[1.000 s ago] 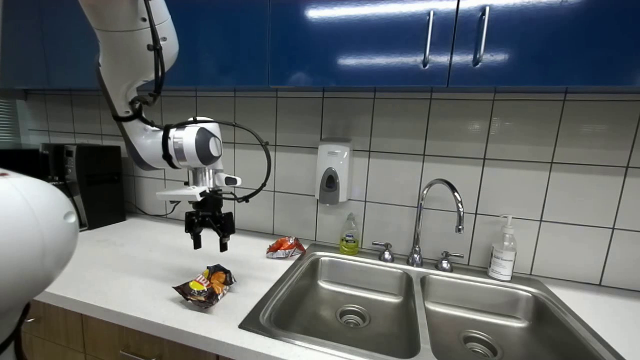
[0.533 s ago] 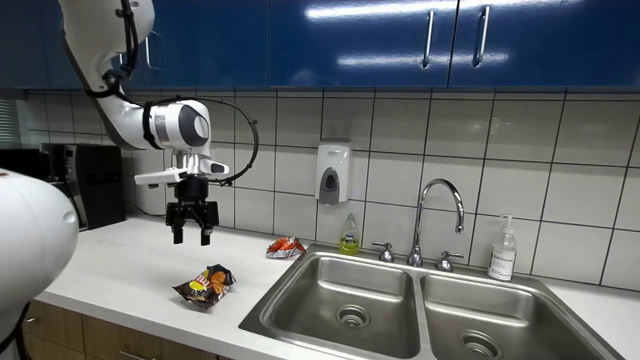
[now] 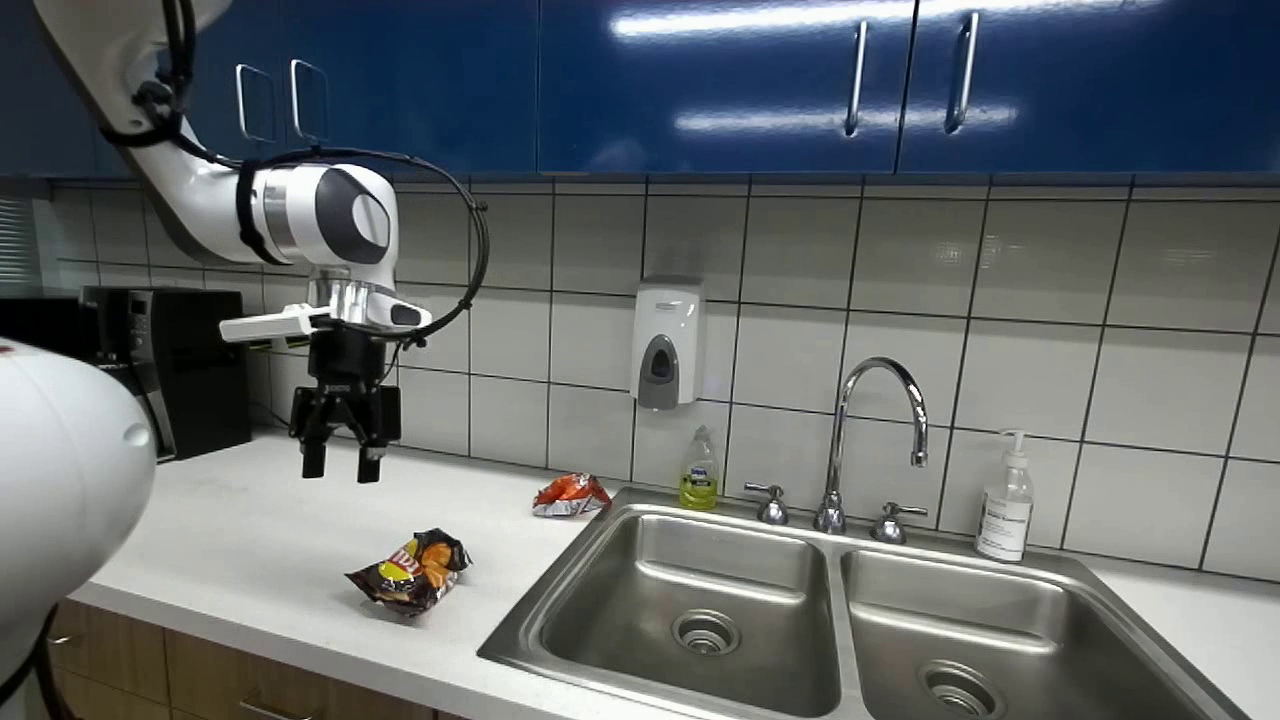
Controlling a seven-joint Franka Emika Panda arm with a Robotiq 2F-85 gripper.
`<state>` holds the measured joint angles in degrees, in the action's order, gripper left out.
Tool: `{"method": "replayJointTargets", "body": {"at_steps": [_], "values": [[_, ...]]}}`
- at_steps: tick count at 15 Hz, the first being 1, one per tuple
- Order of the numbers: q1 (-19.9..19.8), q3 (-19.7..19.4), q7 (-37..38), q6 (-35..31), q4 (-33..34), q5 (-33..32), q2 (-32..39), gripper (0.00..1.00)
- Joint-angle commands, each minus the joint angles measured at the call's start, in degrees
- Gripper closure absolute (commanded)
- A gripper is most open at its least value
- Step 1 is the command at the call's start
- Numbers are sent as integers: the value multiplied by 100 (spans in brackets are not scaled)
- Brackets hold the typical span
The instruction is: Remove the packet from the sink
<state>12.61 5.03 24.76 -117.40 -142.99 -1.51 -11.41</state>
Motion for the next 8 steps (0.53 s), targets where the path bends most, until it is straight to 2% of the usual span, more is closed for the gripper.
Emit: {"method": "replayJointTargets", "body": {"at_steps": [1,8], "values": [[-220,227,-43,36,-37,55,-79,0],[-238,239,-43,47,-94,58,-149,0]]}}
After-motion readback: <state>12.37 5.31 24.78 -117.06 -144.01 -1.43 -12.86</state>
